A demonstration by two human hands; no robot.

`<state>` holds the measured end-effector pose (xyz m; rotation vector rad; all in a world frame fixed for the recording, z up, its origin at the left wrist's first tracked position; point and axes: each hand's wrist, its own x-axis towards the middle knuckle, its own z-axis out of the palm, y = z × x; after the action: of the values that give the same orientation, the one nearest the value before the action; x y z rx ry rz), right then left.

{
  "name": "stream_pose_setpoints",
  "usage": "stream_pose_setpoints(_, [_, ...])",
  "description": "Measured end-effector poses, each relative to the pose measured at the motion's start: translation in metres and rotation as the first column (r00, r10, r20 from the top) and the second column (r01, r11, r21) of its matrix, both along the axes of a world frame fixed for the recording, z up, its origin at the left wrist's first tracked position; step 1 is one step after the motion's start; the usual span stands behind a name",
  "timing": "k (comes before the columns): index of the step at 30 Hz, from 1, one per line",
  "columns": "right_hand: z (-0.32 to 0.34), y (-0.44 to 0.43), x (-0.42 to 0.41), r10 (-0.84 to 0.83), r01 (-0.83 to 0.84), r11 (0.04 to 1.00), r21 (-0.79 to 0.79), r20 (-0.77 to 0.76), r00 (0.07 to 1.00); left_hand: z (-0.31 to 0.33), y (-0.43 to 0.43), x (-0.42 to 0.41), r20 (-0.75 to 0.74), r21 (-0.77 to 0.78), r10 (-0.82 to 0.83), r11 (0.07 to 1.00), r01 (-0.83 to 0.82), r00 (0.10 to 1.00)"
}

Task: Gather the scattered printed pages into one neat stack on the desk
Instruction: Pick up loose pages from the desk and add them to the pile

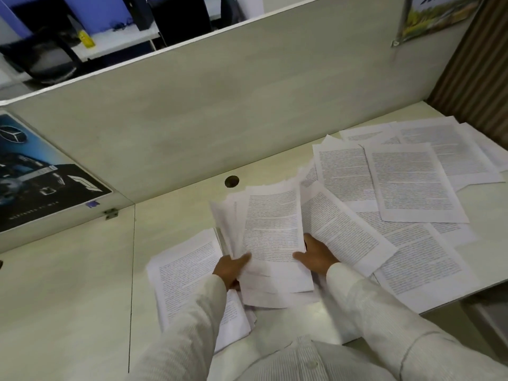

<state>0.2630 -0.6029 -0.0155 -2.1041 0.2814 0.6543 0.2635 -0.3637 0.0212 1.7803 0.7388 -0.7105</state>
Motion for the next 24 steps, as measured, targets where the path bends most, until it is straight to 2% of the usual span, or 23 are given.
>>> stream_pose_setpoints(2, [0.001, 0.002, -0.001, -0.067, 0.067, 0.997, 0.044, -0.018, 0.998, -0.004, -0.004, 0.000, 0.051, 0.130, -0.058, 0.990, 0.051, 0.997])
stream_pose_setpoints(4, [0.000, 0.002, -0.001, -0.168, 0.169, 0.984, 0.056, -0.019, 0.986, -0.001, -0.002, 0.003, 0.115, 0.187, -0.073, 0.981, 0.050, 0.991])
stream_pose_setpoints(7, [-0.003, 0.001, 0.004, -0.263, 0.264, 0.964, 0.033, -0.027, 0.964, 0.011, 0.021, 0.009, 0.200, 0.167, -0.047, 0.986, 0.013, 0.979])
stream_pose_setpoints(13, [0.010, 0.008, 0.004, -0.223, 0.226, 0.972, 0.067, -0.047, 0.974, 0.041, 0.095, 0.005, 0.297, 0.058, 0.016, 0.998, -0.035, 0.955])
stream_pose_setpoints(14, [0.022, 0.014, 0.003, -0.216, 0.221, 0.969, 0.108, -0.056, 0.975, 0.047, 0.104, 0.002, 0.312, 0.043, 0.010, 0.999, -0.024, 0.950])
stream_pose_setpoints(16, [0.042, 0.028, 0.003, -0.224, 0.254, 0.914, 0.316, -0.128, 0.966, 0.062, 0.119, -0.005, 0.314, -0.008, -0.024, 1.000, 0.028, 0.949])
stream_pose_setpoints(19, [0.074, 0.048, 0.004, -0.180, 0.260, 0.699, 0.666, -0.188, 0.965, 0.082, 0.131, -0.018, 0.245, -0.174, -0.112, 0.972, 0.157, 0.963])
stream_pose_setpoints(21, [0.085, 0.061, 0.008, -0.191, 0.249, 0.599, 0.761, -0.167, 0.967, 0.094, 0.132, -0.025, 0.217, -0.271, -0.167, 0.936, 0.224, 0.962])
stream_pose_setpoints(24, [0.094, 0.076, 0.013, -0.191, 0.202, 0.578, 0.791, -0.110, 0.975, 0.100, 0.130, -0.026, 0.248, -0.393, -0.068, 0.905, 0.164, 0.966])
